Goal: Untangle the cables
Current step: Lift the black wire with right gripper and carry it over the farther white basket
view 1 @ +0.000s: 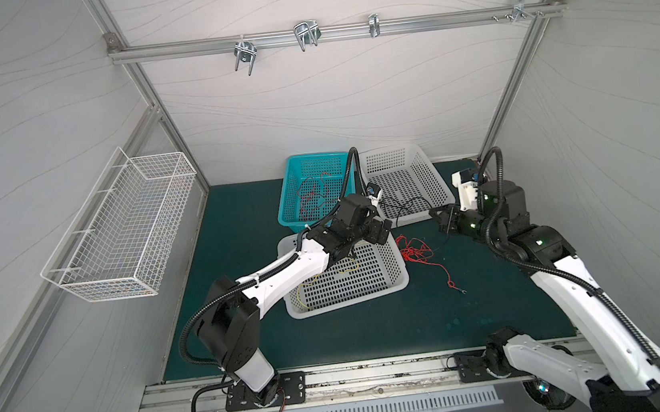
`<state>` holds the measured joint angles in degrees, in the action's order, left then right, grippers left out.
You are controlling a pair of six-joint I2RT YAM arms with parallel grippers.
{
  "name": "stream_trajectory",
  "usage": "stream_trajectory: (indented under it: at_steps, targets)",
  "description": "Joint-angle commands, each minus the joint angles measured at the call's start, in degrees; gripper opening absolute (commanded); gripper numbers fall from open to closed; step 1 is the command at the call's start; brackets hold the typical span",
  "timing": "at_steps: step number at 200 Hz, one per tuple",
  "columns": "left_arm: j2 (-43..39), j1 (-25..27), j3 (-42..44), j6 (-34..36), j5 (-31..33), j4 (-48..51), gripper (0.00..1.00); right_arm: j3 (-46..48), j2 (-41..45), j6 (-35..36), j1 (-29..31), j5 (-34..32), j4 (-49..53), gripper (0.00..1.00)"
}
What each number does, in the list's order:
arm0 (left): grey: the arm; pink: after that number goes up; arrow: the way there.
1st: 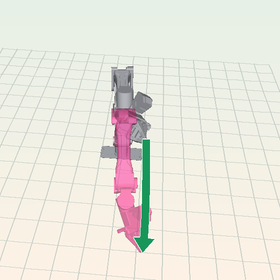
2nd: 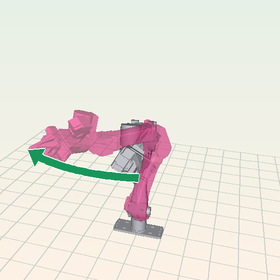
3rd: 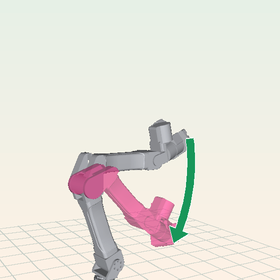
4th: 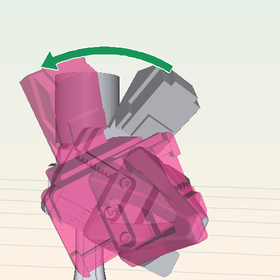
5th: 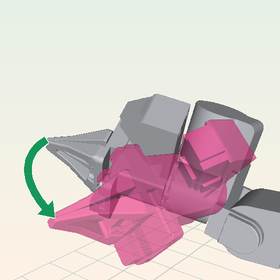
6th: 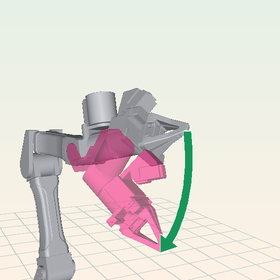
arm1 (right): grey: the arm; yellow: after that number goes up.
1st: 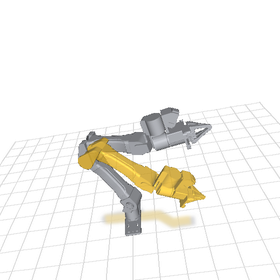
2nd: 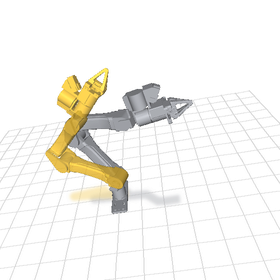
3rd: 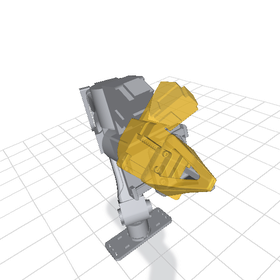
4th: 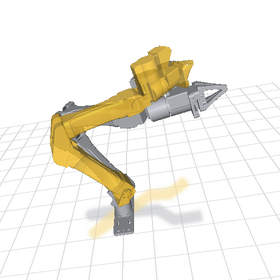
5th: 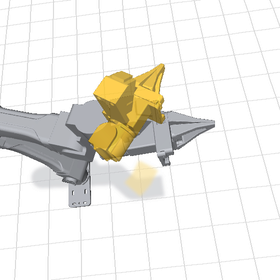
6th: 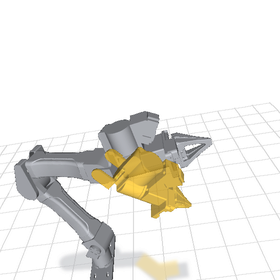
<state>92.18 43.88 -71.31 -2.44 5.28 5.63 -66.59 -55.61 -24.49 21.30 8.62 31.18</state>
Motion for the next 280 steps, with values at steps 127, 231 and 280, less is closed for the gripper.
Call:
stream_trajectory:
  at_steps: [127,231,280]
  targets:
    - [-7.27,-0.18,6.55,-0.80,-1.81,-5.63,0.94,-17.80,-19.95,1.19,-16.99,9.22,-15.53,0.00]
    - [-8.04,-0.03,6.87,-1.38,-1.85,-3.53,0.95,-22.92,-42.00,-1.03,-14.46,12.10,-19.07,0.00]
    - [-6.17,-0.09,5.02,-0.76,-1.76,-2.99,0.95,-20.42,-46.16,3.13,-10.67,5.46,-15.87,0.00]
